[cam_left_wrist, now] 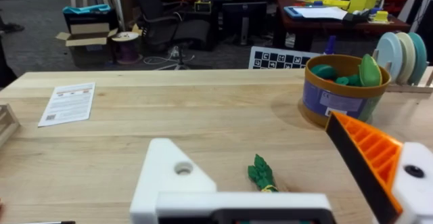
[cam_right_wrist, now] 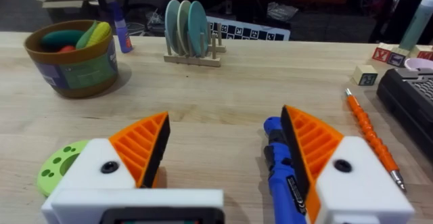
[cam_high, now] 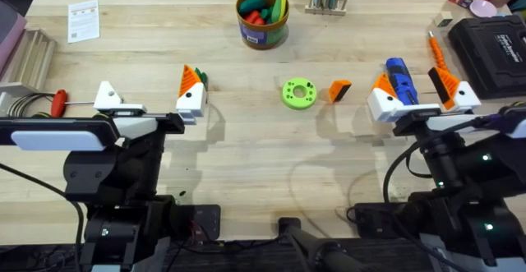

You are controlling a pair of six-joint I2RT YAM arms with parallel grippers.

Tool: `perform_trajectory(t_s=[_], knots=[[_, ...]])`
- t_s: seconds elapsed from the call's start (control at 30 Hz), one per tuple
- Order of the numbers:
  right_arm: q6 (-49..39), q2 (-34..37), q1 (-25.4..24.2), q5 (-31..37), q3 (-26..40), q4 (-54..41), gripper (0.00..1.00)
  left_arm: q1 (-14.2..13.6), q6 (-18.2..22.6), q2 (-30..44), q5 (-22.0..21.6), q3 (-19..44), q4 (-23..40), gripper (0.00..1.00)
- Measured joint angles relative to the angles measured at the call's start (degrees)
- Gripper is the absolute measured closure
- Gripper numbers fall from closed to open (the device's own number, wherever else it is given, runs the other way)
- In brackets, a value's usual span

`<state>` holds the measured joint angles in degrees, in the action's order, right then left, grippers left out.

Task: Pick up the gripper from the table and insert it into the empty holder that is missing its gripper. Then pick up a screw, insert it into the mounting hole, and use the screwdriver to tighten it. Finally, clean up the table by picking up the vegetable and placing it into the bucket.

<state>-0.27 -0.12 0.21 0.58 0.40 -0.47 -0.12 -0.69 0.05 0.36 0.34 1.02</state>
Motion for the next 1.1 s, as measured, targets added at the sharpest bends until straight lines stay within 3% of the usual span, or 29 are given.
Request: perform_trajectory(t_s=[0.27, 0.43, 0.57, 0.7, 0.83, 1.1], knots=[[0.0, 0.0, 0.0, 0.0, 0.0, 0.4, 0.008, 0.0, 0.0, 0.0, 0.0, 0.0, -0.2, 0.015], [0.0, 0.0, 0.0, 0.0, 0.0, 7.7, 0.008, 0.0, 0.0, 0.0, -0.1, 0.0, -5.0, 0.015], [-0.1, 0.0, 0.0, 0.2, 2.1, 7.7, 0.008, 0.0, 0.0, 0.0, -0.6, 2.3, -1.7, 0.015], [-0.1, 1.1, 0.0, 0.3, 9.6, 2.7, 0.009, 0.0, -0.1, 1.8, -1.3, 10.0, 5.6, 0.015], [-0.1, 5.9, 0.0, 0.7, 19.6, -4.8, 0.009, 0.0, -0.2, 8.8, -1.9, 21.6, 14.2, 0.015], [-0.2, 27.7, 0.0, 0.7, 39.4, -22.5, 0.010, 0.0, -0.2, 33.6, -2.1, 44.8, 34.3, 0.016]])
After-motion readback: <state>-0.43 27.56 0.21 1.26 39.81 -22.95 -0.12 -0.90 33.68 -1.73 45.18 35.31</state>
